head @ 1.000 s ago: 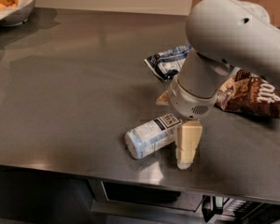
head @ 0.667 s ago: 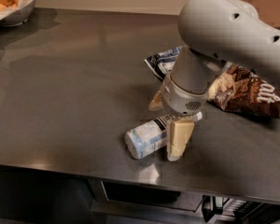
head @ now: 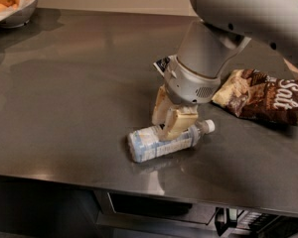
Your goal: Pick blue plastic bottle
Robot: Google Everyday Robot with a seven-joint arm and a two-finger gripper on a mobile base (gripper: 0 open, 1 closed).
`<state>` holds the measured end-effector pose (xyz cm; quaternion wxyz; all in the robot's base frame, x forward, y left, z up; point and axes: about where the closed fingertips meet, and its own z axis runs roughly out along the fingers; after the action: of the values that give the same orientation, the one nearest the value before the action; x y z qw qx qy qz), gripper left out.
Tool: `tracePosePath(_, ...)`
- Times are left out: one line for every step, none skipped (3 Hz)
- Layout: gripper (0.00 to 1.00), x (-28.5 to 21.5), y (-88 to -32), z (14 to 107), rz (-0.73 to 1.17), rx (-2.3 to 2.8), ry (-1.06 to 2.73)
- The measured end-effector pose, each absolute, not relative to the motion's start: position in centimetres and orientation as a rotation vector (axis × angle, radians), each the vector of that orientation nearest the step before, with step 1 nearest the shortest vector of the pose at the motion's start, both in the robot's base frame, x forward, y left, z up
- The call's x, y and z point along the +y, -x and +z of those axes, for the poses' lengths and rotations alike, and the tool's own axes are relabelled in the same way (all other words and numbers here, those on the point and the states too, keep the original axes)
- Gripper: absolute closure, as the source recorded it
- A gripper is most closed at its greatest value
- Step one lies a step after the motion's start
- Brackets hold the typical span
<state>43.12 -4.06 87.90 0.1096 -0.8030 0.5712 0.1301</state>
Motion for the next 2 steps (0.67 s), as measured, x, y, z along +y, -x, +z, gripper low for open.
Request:
tracePosePath(0.88,-3.2,-42.7,91.0,0.41,1.612,2.365)
tracePosePath(1.0,-2.6,-42.4,92.9,0.418,1.564,2.368)
